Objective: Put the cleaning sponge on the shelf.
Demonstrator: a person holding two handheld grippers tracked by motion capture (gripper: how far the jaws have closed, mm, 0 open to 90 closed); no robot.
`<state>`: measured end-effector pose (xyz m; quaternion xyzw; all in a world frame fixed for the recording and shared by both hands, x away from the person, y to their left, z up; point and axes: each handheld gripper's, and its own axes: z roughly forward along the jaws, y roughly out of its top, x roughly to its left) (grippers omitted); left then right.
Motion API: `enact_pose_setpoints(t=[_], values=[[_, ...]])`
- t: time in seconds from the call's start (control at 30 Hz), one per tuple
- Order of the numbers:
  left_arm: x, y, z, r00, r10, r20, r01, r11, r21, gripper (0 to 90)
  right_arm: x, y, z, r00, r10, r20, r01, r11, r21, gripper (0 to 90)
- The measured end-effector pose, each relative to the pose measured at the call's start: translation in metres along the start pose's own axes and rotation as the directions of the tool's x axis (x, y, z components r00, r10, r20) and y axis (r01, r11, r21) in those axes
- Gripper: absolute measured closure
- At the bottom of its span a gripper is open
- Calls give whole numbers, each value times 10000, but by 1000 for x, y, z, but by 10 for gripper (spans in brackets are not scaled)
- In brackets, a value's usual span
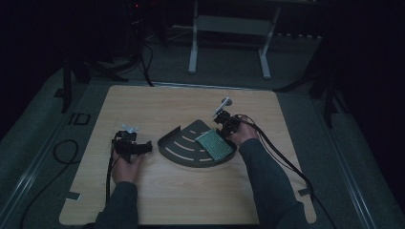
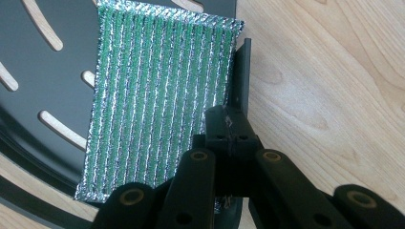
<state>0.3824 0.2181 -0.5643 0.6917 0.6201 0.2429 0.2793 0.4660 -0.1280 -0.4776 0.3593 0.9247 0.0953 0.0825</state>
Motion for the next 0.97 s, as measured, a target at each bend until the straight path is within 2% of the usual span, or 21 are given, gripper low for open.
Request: enact_pose_setpoints(t=[0.27, 0.37, 0.57, 0.8, 0.97], values=[[0, 0, 0, 10000, 0, 1, 0, 10000, 1, 25, 1, -4, -10, 10000, -25, -67, 22, 9992, -397, 721], [0, 0, 0, 10000, 0, 1, 0, 10000, 2, 25, -1, -8, -15, 9996, 112, -267, -130, 9974, -710, 647], [0, 0, 0, 10000, 0, -1, 0, 10000, 3, 25, -6, -17, -21, 9981, 345, -510, -393, 9946, -959, 549], [0, 0, 0, 10000, 0, -1, 0, 10000, 2, 25, -8, -33, -27, 9947, 895, -513, -961, 9846, -1460, 519], [0, 0, 0, 10000, -1, 0, 1, 10000, 3, 25, -7, -45, -32, 9944, 927, -503, -1001, 9800, -1720, 501]])
